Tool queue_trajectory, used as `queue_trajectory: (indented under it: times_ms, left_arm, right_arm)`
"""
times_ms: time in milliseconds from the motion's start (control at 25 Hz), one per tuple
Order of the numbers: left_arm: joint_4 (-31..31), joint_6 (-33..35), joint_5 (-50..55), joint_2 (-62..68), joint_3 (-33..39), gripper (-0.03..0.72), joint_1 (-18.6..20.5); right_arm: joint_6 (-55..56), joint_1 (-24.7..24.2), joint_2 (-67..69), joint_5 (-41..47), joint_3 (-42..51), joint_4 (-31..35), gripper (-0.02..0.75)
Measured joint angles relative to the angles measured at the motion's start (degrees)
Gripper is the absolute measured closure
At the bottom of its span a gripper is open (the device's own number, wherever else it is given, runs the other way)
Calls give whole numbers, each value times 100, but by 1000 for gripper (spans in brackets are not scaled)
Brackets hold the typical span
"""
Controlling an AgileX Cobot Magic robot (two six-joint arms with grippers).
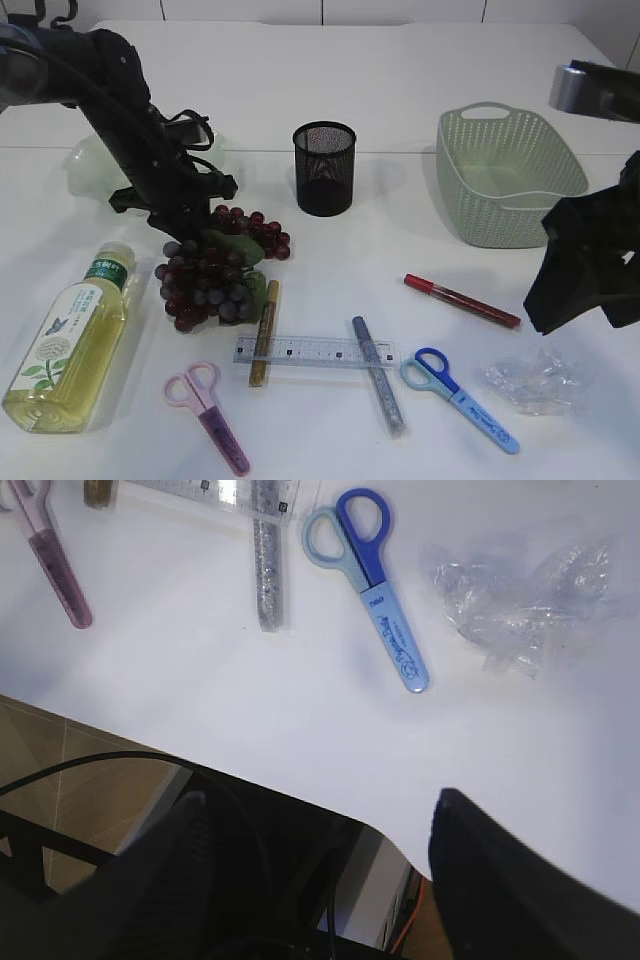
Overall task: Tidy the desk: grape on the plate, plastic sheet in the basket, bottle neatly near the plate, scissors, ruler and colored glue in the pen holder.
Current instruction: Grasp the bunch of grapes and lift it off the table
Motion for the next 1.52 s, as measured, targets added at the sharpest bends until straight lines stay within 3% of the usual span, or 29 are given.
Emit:
queue_trajectory:
  times_ms: [1520]
  left_arm:
    - [-103,106,375,-1505,29,608,0]
  right_arm:
    - [-27,0,0,0,0,0,209]
